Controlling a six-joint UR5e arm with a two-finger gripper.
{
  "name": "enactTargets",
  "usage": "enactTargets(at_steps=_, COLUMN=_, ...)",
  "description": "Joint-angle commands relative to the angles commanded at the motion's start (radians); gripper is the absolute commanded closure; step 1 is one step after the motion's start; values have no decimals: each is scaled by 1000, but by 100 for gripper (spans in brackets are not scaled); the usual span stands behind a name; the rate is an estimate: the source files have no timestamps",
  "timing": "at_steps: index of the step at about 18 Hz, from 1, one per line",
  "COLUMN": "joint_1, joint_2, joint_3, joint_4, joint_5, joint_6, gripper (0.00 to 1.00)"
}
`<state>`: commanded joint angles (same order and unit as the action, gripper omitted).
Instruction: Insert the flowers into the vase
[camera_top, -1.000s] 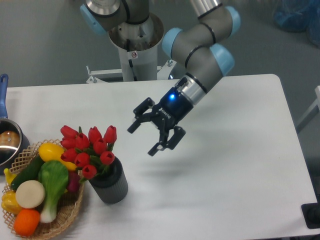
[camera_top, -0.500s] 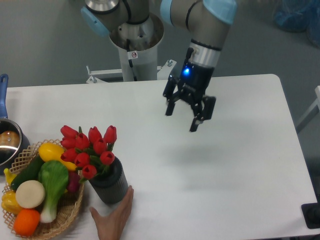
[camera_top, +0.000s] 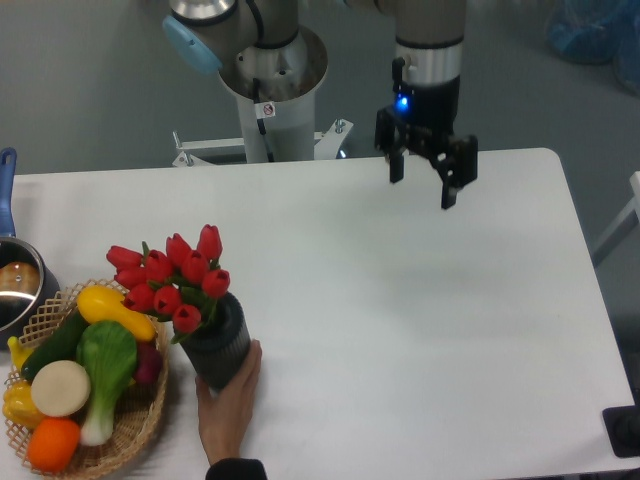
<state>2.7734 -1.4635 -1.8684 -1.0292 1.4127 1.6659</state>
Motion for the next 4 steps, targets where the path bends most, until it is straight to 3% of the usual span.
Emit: enactTargets(at_steps=4, joint_1=3, joint_2=9, joint_3=-8, joint_4=-2, joint_5=0, joint_6=0, gripper=0)
